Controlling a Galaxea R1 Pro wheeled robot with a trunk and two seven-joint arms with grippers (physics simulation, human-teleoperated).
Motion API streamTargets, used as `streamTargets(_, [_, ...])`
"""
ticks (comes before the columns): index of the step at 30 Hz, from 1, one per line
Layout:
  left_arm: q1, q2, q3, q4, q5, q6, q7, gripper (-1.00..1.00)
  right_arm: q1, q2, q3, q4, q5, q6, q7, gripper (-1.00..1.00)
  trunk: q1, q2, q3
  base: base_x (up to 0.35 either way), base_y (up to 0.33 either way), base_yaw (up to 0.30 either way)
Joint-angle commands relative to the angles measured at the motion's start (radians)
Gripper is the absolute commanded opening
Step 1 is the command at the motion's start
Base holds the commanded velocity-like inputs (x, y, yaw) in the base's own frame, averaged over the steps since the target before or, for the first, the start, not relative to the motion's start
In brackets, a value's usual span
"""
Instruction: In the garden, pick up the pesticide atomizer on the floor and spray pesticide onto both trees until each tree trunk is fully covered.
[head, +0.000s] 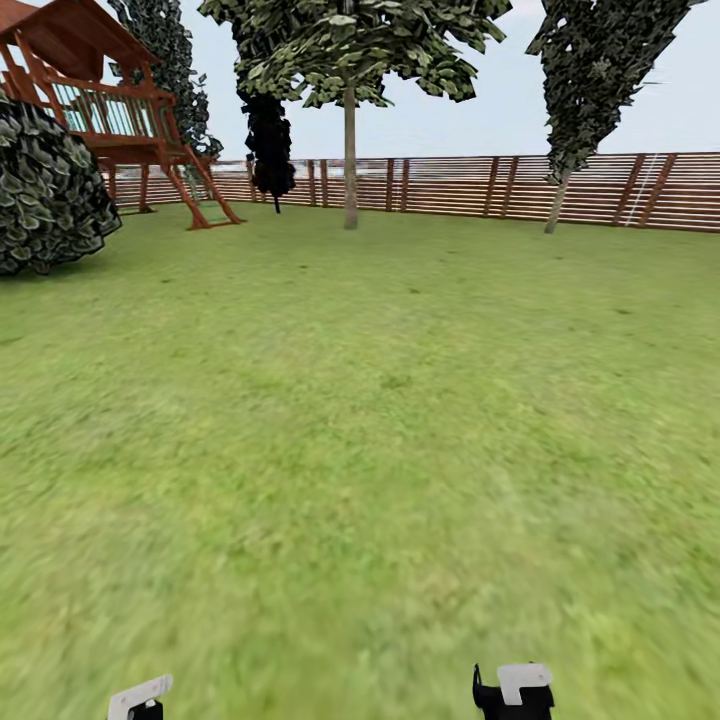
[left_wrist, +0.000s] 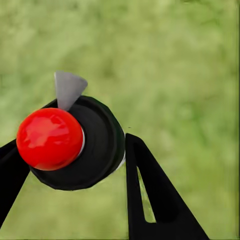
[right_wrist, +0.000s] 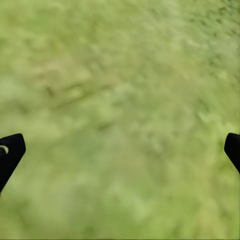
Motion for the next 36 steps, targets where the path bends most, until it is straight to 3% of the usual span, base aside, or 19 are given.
streamTargets(1, [-0.001, 0.000, 0.008, 0.001, -0.010, -0.004, -0.001, -1.00, -0.001, 0.000, -0.007, 0.001, 0.010, -0.002, -0.005, 1.00, 0.000, 0.000, -0.001, 0.342, 0.000, 0.000])
streamTargets(36, [-0.001, -0.001, 0.008, 0.001, -0.010, -0.004, -0.001, -1.00, -0.001, 0.000, -0.007, 0.001, 0.010, -0.002, -0.005, 1.00, 0.000, 0.000, -0.001, 0.342, 0.000, 0.000])
